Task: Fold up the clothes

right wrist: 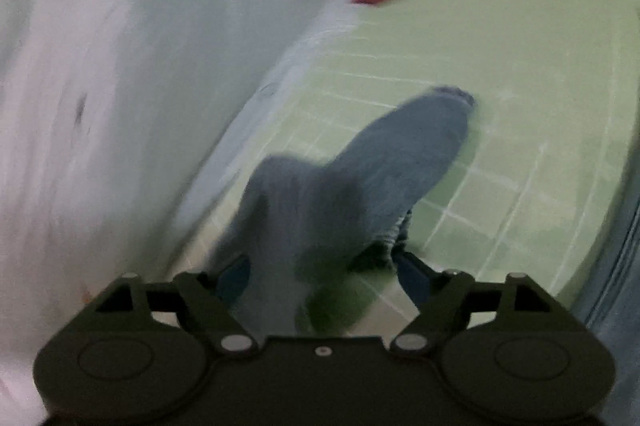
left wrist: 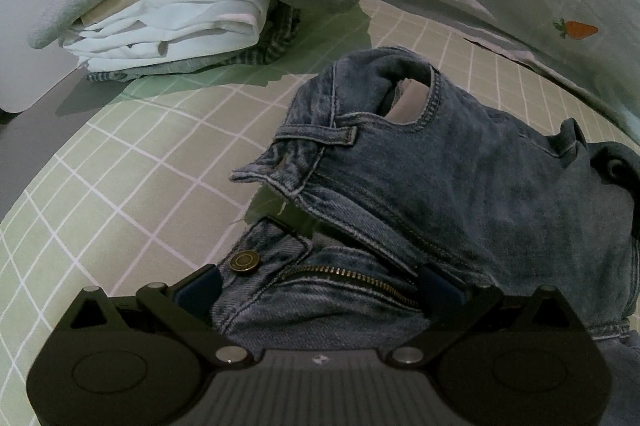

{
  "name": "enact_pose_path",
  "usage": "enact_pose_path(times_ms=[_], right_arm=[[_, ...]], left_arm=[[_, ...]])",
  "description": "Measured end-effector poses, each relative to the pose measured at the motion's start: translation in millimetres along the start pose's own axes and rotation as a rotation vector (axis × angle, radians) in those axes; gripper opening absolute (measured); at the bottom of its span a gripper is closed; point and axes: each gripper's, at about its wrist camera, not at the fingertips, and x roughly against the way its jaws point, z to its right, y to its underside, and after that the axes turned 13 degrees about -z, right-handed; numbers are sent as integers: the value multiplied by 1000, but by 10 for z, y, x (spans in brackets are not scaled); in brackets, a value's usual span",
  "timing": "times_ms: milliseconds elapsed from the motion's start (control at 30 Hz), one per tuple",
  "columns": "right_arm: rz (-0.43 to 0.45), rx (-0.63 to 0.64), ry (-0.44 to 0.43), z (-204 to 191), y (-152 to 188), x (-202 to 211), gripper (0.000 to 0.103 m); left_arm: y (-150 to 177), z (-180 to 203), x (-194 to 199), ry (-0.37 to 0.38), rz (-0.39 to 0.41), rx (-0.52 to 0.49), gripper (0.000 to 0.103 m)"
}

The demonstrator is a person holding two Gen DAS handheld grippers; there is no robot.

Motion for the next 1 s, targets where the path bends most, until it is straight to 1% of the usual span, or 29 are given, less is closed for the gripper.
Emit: enact_pose_path(times_ms=[100, 133, 167, 233, 267, 300, 333, 367, 400, 467, 567, 633, 700, 833, 933, 1000], right_arm=[[15, -122, -55, 86, -169, -111, 83], [5, -147, -50, 96, -223, -174, 83], [-9, -183, -67, 126, -259, -234, 83], [-40, -282, -149, 224, -276, -342, 83], [-53, -332, -190, 274, -276, -387, 81], [-53, -358, -205, 305, -275, -402, 79], [-54, -385, -220, 336, -275, -418, 71], [-53, -409, -237, 365, -274, -429, 57], [-46, -419, -261, 391, -266, -418, 48], [-27, -435, -300, 449, -247, -344, 10], [15, -459, -307, 557, -242, -171, 8], [47, -449, -310, 614, -238, 39, 7], [87, -421, -288, 647, -288, 269, 7], [196, -394, -256, 749, -381, 811, 6], [282, -361, -214, 777, -443, 1193, 6], [326, -337, -190, 768, -508, 1375, 6]], left_arm=[[-7, -3, 0, 1, -2, 1, 103], [-6, -4, 0, 1, -2, 1, 103], [-6, -4, 1, 1, -1, 1, 103], [3, -5, 1, 2, 3, 0, 103], [8, -5, 1, 2, 5, 0, 103], [12, -6, 1, 3, 7, 0, 103], [16, -6, 1, 3, 9, 0, 103], [20, -5, 2, 3, 11, 0, 103], [18, -4, 2, 4, 11, 0, 103], [11, -4, 2, 4, 9, 0, 103], [6, -3, 4, 5, 7, 0, 103], [4, -5, 5, 6, 7, -1, 103], [3, -9, 6, 7, 5, -1, 103], [9, -8, 8, 7, 2, -5, 103], [11, -13, 6, 8, 2, -8, 103], [12, -12, 6, 8, 4, -10, 103]])
